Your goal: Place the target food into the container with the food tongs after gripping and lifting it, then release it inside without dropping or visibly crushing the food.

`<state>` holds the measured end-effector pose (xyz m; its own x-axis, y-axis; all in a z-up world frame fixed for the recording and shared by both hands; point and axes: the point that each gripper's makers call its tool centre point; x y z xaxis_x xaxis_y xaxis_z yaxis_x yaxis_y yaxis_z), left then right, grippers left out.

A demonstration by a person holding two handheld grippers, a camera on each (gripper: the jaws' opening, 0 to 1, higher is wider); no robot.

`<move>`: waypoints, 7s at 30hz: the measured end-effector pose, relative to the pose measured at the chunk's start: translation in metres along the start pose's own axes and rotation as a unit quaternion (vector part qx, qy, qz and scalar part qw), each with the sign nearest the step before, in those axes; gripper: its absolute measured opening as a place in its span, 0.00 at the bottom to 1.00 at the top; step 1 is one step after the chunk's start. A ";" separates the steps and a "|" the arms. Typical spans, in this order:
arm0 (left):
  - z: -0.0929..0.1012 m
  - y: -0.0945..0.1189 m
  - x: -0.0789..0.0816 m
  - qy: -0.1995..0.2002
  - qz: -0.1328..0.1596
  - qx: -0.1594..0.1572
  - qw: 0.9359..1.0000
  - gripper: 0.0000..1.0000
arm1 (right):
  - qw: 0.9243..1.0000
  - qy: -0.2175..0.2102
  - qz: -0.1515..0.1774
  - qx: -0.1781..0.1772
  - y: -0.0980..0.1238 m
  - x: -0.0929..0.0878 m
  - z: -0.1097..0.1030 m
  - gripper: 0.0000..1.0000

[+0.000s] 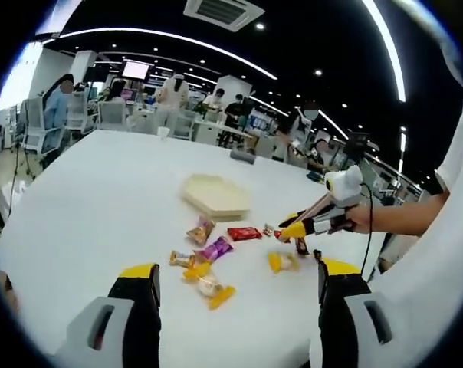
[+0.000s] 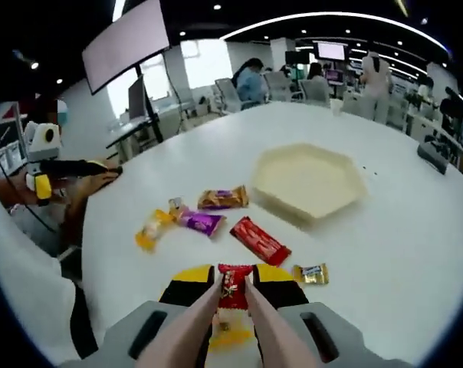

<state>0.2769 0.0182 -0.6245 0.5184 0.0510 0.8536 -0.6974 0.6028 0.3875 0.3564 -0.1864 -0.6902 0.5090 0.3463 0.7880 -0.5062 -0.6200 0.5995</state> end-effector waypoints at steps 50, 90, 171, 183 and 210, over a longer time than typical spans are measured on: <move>0.011 -0.060 0.059 -0.133 -0.015 -0.051 0.990 0.99 | 0.984 -0.083 0.120 -0.102 0.080 0.053 0.043 0.19; 0.006 -0.038 0.070 -0.128 0.000 -0.025 0.991 0.99 | 0.989 -0.014 0.126 -0.071 0.042 0.133 0.070 0.20; -0.011 -0.008 0.070 -0.139 0.009 0.035 0.990 1.00 | 0.994 0.036 0.096 -0.037 -0.047 0.215 0.098 0.21; -0.015 -0.005 0.068 -0.145 0.009 0.048 0.988 1.00 | 0.995 0.045 0.083 -0.034 -0.047 0.210 0.099 0.20; -0.009 0.005 0.049 -0.143 -0.008 0.027 0.989 0.99 | 0.991 0.042 0.115 -0.044 0.001 0.187 0.071 0.24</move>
<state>0.3036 0.0309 -0.5836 0.3745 -0.1907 0.9074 -0.7190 0.5583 0.4140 0.5009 -0.1723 -0.5522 0.3154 0.2620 0.9121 -0.6635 -0.6263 0.4093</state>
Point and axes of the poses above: the point that each gripper's makers call its tool centre point, and the gripper's own axes: y roughly backward along the fingers, z roughly to its right, x roughly out of its top, and after that the axes turned 1 degree about x, right-handed
